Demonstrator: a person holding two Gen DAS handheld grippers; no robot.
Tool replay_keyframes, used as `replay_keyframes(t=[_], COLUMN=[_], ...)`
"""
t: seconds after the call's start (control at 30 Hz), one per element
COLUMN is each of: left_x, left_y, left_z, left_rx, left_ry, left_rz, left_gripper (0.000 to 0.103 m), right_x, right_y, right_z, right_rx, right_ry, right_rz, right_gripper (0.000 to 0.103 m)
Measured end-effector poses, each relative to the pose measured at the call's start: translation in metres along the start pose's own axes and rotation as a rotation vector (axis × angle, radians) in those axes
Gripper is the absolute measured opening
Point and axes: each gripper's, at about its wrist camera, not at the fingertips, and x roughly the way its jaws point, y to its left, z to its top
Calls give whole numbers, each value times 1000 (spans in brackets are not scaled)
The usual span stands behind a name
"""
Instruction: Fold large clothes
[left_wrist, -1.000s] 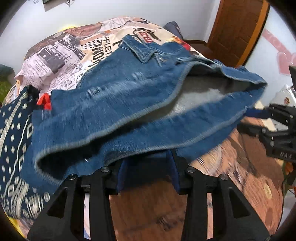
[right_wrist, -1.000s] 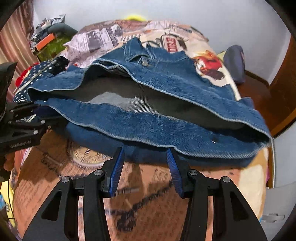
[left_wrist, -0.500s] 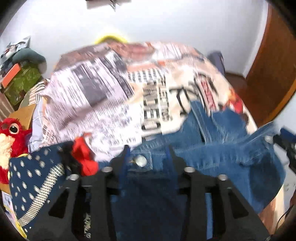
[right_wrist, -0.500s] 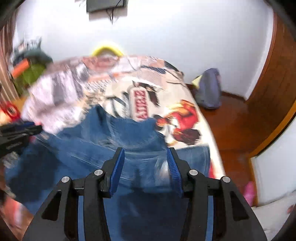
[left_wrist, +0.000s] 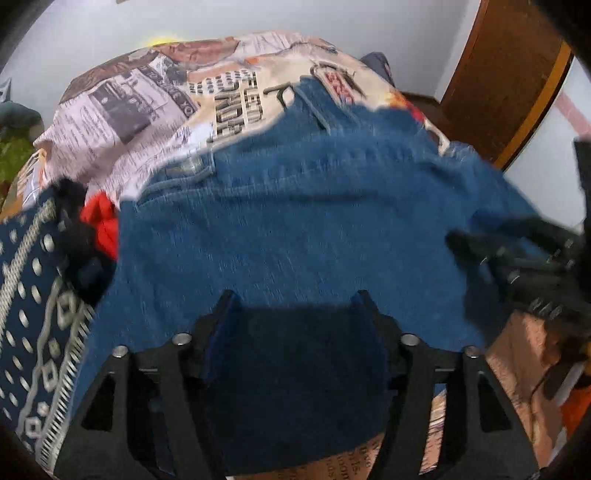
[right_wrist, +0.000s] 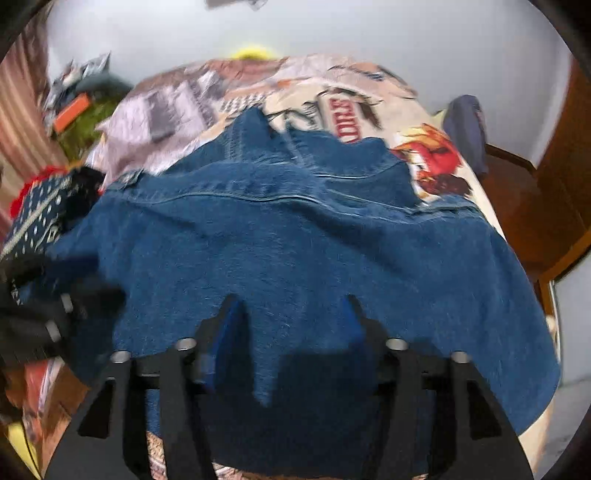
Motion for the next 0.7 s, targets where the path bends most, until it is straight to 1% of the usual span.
replay_keyframes(t=[0.03,0.13,0.17,0.2,0.27,0.3,0.33,0.37,0.47,0.53,0.63,0.7], left_x=[-2,-5,-7,-9,-15,-18,-22,-25,-34,-40,-49,-56], left_y=[-3,-3,-3,-3,-4,-4,-4,-3,-3,-4,-6,-3], left_z=[-6,-15,-17,-19,-27,-31,-35,-38,-46,-52,-60,-66], left_rx=[13,17,18,20,21,21,20,20,15,21,36,20], left_ry=[-30,-41,-44,-48,-59,-66,-74,-77,-90,-99,-101,-104], left_rz=[23,39,43,49,68,76,81,81,102,118,157,146], left_gripper=[73,76,76,76,77,77,77,77,77,77,77,77], right_x=[0,-1,-3,-6,-11,-16,-22,-27,-38,-44,-49,-52], right_y=[-5,-26,-34,-39,-47,-49,-49,-48,-39,-35,-35,-34], right_z=[-2,-12,-16,-19,-25,-29,-33,-36,-43,-47,-49,-51], right_rx=[16,60,76,81,56,38,22,10,-51,-81,-88,-88], right_ry=[10,22,24,31,33,24,18,13,-12,-12,0,15], right_rz=[-6,14,1,-29,-83,-80,-67,-74,-154,-192,-199,-198], right_gripper=[73,74,74,74,74,74,74,74,74,74,74,74])
